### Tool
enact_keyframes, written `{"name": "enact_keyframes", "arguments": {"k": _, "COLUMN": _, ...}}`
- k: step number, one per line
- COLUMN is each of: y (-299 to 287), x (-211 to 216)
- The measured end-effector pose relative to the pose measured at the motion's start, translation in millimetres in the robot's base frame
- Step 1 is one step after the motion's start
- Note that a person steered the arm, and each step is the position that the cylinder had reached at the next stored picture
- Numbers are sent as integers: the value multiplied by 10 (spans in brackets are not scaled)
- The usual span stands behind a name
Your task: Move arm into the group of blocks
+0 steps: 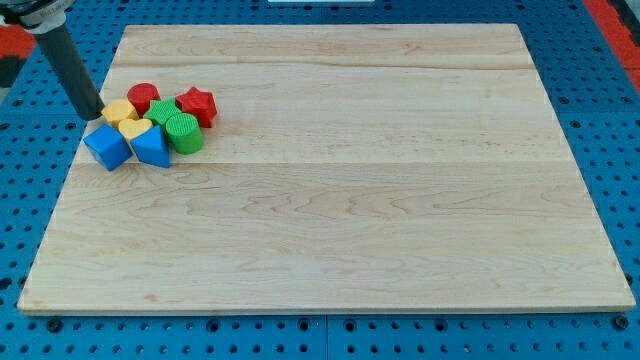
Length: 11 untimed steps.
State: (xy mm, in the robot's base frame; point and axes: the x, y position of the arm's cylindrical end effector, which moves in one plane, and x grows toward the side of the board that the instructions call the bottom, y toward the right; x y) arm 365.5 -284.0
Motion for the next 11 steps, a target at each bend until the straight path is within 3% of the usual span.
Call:
{"name": "enact_keyframes", "arguments": {"k": 4, "y": 112, "x": -32}}
{"name": "enact_keyframes", "arguments": {"k": 6, "y": -91, "x": 473}}
{"name": "enact_keyframes", "arguments": {"k": 8, "y": 581, "x": 548}}
{"name": "enact_keyframes", "arguments": {"k": 10, "y": 489, "x": 548}}
{"name": "enact_keyframes", "arguments": {"k": 11, "y": 752, "x": 436}}
